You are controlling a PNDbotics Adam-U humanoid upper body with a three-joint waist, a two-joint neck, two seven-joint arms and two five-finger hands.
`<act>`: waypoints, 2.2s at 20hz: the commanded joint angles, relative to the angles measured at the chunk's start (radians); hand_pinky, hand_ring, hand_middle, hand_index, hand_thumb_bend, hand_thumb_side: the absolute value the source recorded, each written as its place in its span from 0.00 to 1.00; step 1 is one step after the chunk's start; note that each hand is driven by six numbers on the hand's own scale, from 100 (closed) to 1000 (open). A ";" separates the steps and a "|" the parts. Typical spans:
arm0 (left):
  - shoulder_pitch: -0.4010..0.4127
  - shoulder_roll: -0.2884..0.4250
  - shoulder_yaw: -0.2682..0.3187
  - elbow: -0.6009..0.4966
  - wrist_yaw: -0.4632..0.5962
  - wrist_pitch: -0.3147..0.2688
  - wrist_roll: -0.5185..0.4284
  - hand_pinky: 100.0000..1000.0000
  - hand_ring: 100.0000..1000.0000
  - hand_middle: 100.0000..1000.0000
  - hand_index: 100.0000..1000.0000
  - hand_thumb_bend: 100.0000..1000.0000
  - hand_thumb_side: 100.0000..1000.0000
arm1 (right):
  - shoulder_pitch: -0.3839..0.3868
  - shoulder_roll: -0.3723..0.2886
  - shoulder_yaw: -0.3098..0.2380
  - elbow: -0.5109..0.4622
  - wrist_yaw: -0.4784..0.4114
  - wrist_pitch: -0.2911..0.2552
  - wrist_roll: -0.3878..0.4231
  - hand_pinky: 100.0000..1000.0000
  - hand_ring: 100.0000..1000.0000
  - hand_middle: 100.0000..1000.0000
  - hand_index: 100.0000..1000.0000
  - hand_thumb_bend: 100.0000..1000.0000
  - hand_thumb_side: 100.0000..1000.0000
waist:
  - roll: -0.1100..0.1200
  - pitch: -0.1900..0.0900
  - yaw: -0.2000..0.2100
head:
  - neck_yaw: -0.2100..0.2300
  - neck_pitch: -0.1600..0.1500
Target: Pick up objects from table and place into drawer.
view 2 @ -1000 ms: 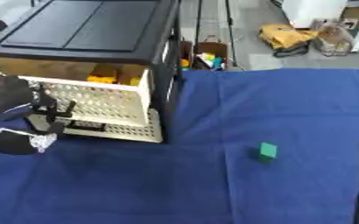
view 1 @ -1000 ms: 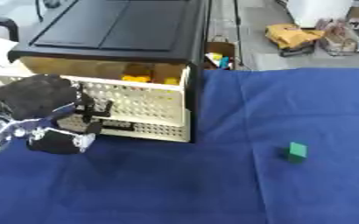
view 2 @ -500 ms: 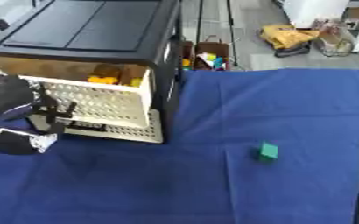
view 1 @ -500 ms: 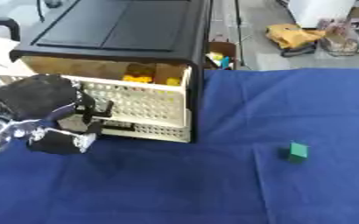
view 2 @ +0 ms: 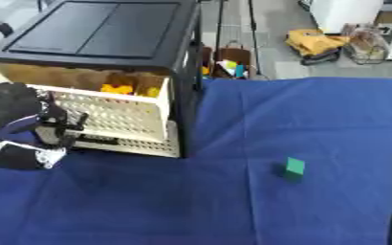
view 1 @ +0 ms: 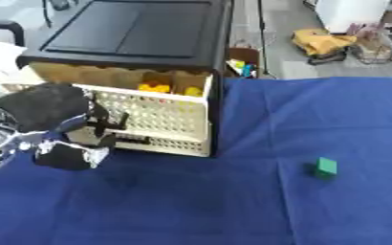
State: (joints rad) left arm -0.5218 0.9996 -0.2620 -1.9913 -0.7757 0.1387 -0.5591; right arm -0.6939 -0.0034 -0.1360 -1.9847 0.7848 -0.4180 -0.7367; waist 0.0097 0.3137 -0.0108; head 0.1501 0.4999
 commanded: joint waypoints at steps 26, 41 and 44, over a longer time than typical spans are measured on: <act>0.007 0.028 0.005 -0.009 0.040 -0.037 0.046 0.00 0.00 0.00 0.46 0.00 0.49 | -0.009 0.009 0.000 -0.015 0.026 -0.004 -0.027 0.65 0.69 0.53 0.69 0.00 1.00 | -0.002 -0.031 0.007 | 0.004 -0.002; -0.029 0.008 -0.040 -0.009 0.098 -0.076 0.022 0.00 0.00 0.00 0.47 0.00 0.53 | -0.008 0.009 0.000 -0.015 0.029 -0.001 -0.033 0.65 0.69 0.52 0.68 0.00 1.00 | -0.003 -0.032 0.005 | 0.010 -0.001; -0.058 -0.004 -0.054 -0.009 0.119 -0.082 0.012 0.00 0.00 0.00 0.47 0.00 0.53 | -0.005 0.009 -0.001 -0.015 0.029 0.000 -0.034 0.65 0.69 0.52 0.68 0.00 1.00 | -0.001 -0.033 0.005 | 0.013 -0.001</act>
State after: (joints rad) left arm -0.5667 0.9911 -0.3025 -1.9867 -0.6819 0.0673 -0.5400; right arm -0.6898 0.0055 -0.1359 -1.9847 0.8089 -0.4081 -0.7576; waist 0.0042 0.3022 -0.0041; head 0.1591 0.5000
